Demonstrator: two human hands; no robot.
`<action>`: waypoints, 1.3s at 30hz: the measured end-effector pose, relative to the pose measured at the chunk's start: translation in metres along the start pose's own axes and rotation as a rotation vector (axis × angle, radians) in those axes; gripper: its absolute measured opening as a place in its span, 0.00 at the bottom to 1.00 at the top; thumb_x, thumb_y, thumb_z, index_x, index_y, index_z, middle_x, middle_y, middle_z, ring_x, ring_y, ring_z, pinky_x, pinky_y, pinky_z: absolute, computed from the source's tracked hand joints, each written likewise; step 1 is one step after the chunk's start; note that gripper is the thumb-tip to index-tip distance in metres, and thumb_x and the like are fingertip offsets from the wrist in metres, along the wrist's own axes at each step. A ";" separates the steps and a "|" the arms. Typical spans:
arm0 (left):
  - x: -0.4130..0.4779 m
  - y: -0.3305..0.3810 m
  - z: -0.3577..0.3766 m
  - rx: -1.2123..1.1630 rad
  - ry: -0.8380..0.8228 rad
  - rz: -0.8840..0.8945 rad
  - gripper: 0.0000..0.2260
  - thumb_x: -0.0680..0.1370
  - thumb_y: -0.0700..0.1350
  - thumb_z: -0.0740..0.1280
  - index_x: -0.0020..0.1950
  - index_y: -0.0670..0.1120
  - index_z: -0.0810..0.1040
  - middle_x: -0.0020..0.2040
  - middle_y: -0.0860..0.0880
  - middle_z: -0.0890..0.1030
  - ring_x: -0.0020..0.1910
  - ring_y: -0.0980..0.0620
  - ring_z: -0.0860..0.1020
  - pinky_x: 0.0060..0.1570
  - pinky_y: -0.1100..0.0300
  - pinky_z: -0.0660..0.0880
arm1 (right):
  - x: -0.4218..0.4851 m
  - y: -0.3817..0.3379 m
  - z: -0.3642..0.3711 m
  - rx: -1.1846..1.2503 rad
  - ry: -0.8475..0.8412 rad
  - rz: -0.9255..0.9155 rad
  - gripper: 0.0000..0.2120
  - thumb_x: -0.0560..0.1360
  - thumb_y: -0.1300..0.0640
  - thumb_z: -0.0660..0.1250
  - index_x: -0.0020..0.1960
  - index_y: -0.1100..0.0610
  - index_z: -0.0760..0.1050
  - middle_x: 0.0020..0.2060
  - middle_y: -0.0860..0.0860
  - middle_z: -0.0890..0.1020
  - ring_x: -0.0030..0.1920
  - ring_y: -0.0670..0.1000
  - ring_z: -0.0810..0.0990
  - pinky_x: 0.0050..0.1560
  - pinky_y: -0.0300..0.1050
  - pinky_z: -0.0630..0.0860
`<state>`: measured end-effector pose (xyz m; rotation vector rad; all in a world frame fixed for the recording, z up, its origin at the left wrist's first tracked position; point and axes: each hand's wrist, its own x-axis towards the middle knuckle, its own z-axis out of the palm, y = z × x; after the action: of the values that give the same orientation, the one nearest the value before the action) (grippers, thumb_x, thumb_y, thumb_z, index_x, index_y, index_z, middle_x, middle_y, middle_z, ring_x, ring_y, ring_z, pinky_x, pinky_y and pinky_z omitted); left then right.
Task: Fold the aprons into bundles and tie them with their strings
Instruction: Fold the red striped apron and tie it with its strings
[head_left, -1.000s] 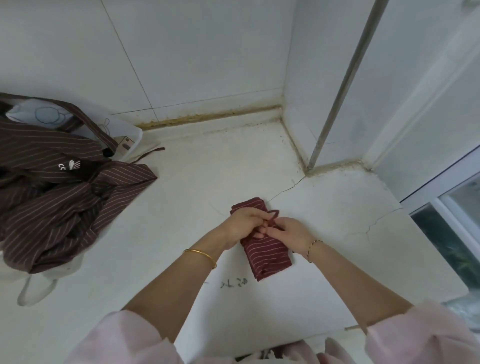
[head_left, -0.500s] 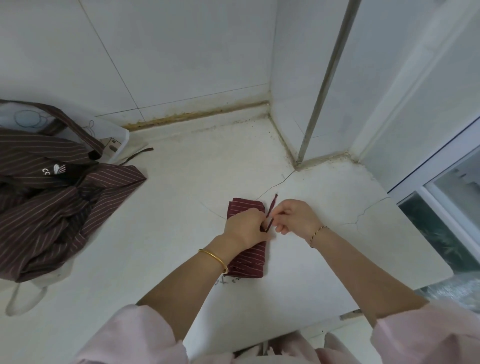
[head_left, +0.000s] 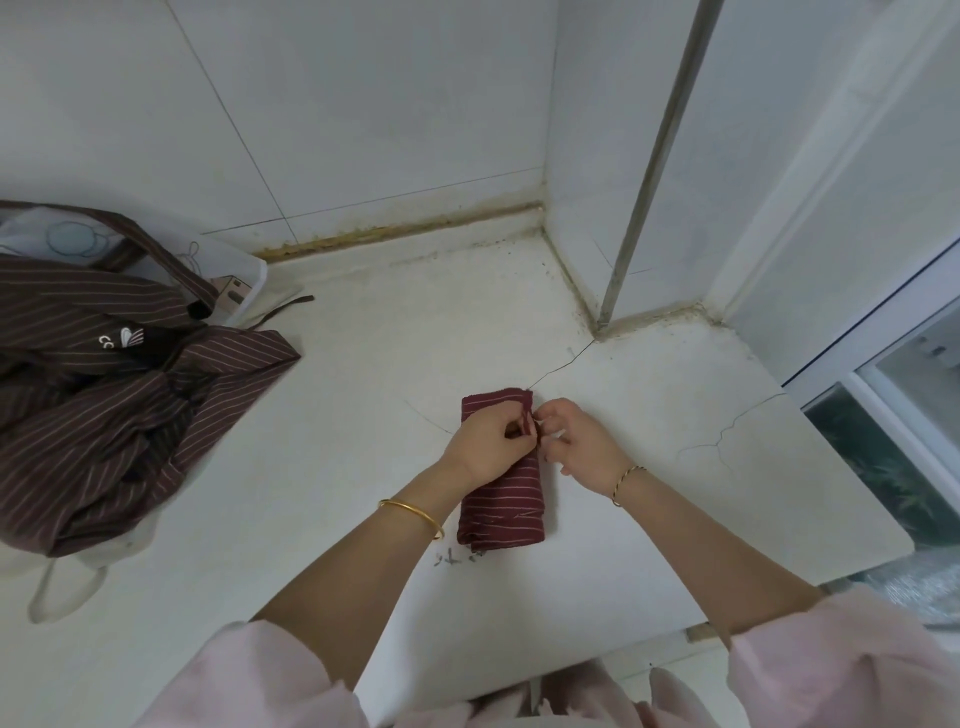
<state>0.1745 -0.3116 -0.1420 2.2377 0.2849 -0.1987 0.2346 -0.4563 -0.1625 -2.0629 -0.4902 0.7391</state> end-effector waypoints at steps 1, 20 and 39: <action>0.000 0.001 -0.002 -0.027 0.001 -0.006 0.03 0.76 0.42 0.66 0.44 0.44 0.74 0.36 0.52 0.74 0.37 0.52 0.72 0.40 0.60 0.69 | 0.001 -0.001 0.002 -0.023 0.014 -0.007 0.08 0.77 0.64 0.61 0.54 0.55 0.71 0.44 0.49 0.76 0.41 0.49 0.75 0.38 0.36 0.70; -0.004 0.015 -0.014 -0.473 -0.146 -0.287 0.06 0.76 0.34 0.65 0.43 0.42 0.69 0.32 0.47 0.75 0.21 0.61 0.71 0.22 0.68 0.67 | -0.031 -0.005 0.010 -0.300 0.187 -0.337 0.04 0.74 0.57 0.67 0.42 0.55 0.78 0.44 0.49 0.76 0.47 0.48 0.74 0.46 0.39 0.71; -0.011 0.005 0.008 0.537 0.166 0.427 0.04 0.75 0.44 0.60 0.43 0.46 0.72 0.41 0.49 0.76 0.38 0.51 0.75 0.33 0.60 0.69 | -0.016 -0.003 0.003 0.262 -0.062 0.008 0.16 0.78 0.68 0.56 0.47 0.49 0.74 0.37 0.46 0.78 0.36 0.40 0.76 0.38 0.34 0.73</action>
<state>0.1648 -0.3220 -0.1405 2.7879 -0.1895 0.1617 0.2206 -0.4624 -0.1566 -1.8034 -0.3969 0.8286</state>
